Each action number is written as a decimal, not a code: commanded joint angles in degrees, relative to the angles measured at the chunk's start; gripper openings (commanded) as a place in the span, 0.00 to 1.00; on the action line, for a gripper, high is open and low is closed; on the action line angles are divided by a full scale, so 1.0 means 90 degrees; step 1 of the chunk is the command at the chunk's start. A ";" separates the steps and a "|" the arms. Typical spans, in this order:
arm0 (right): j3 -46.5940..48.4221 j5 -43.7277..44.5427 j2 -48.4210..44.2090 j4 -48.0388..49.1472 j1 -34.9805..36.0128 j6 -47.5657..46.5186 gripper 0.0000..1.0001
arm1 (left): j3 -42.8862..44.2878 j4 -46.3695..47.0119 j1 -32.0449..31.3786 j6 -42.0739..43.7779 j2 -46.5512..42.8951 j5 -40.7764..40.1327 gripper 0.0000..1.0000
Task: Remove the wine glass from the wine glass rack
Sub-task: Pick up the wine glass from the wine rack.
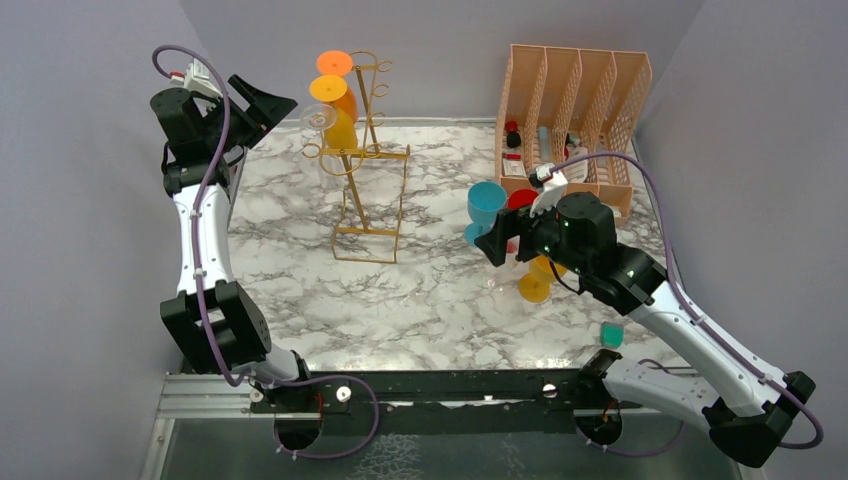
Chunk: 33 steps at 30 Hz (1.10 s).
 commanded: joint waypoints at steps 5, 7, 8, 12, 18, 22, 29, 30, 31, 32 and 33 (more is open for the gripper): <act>0.0174 -0.0112 -0.0051 -0.0086 0.0006 0.0266 1.00 | 0.0647 -0.0550 -0.0300 0.0596 0.0461 0.0383 0.74; 0.0165 -0.0078 -0.0080 -0.0085 0.0005 0.0279 1.00 | 0.0686 -0.0559 -0.0352 0.0612 0.0521 0.0364 0.68; 0.0165 -0.0068 -0.0089 -0.0085 0.0006 0.0284 1.00 | 0.0723 -0.0560 -0.0371 0.0627 0.0552 0.0373 0.66; 0.0165 -0.0081 -0.0116 -0.0079 0.0006 0.0299 1.00 | 0.0849 -0.0653 -0.0468 0.0668 0.0688 0.0296 0.56; 0.0156 -0.0106 -0.0140 -0.0108 0.0006 0.0299 1.00 | 0.0989 -0.1127 -0.0600 0.0974 0.0777 0.0130 0.42; 0.0117 -0.0139 -0.0152 -0.0086 0.0006 0.0305 1.00 | 0.1033 -0.1266 -0.0629 0.1051 0.0751 0.0079 0.33; 0.0106 -0.0166 -0.0158 -0.0086 0.0006 0.0337 1.00 | 0.1217 -0.1771 -0.0625 0.1409 0.0695 -0.0066 0.46; 0.0102 -0.0186 -0.0155 -0.0085 0.0006 0.0343 1.00 | 0.1242 -0.1829 -0.0630 0.1456 0.0689 -0.0064 0.47; 0.0106 -0.0195 -0.0152 -0.0080 0.0005 0.0348 1.00 | 0.1266 -0.1870 -0.0626 0.1491 0.0682 -0.0068 0.49; 0.0105 -0.0207 -0.0159 -0.0071 0.0006 0.0351 1.00 | 0.1284 -0.1909 -0.0632 0.1527 0.0673 -0.0069 0.50; 0.0106 -0.0222 -0.0150 -0.0079 0.0006 0.0357 1.00 | 0.1303 -0.1948 -0.0635 0.1560 0.0665 -0.0076 0.50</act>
